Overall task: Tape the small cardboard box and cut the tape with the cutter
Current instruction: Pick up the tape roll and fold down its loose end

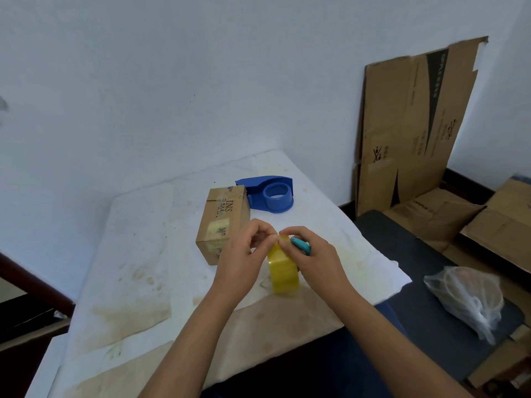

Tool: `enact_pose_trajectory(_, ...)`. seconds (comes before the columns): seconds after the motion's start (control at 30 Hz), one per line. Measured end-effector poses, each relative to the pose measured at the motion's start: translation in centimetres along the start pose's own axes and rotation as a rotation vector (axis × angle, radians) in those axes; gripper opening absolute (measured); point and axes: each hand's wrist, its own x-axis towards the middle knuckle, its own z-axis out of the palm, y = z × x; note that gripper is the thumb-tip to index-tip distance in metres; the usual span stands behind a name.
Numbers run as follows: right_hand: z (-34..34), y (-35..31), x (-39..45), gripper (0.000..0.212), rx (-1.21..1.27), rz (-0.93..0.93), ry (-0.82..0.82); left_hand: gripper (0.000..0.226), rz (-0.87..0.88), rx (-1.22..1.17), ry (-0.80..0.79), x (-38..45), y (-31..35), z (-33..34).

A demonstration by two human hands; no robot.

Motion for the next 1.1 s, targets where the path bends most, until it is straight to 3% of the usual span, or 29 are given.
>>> enact_pose_trajectory(0.13, -0.8, -0.2, 0.3, 0.027, -0.067, -0.07, 0.047, 0.003, -0.034, 0.013, -0.018, 0.5, 0.0, -0.1)
enact_pose_trajectory(0.47, -1.2, -1.3, 1.7, 0.009, 0.027, -0.072, -0.064, 0.005, -0.078, -0.076, -0.026, 0.6, -0.3, 0.2)
enact_pose_trajectory(0.8, -1.0, -1.1, 2.4, 0.017, 0.087, -0.024, 0.008, 0.027, -0.125, -0.226, 0.058, 0.4, -1.0, 0.5)
enact_pose_trajectory(1.1, -1.1, -1.4, 2.2, 0.017, 0.07, -0.063, 0.007, 0.007, -0.129, -0.237, 0.062, 0.0, -1.5, 0.2)
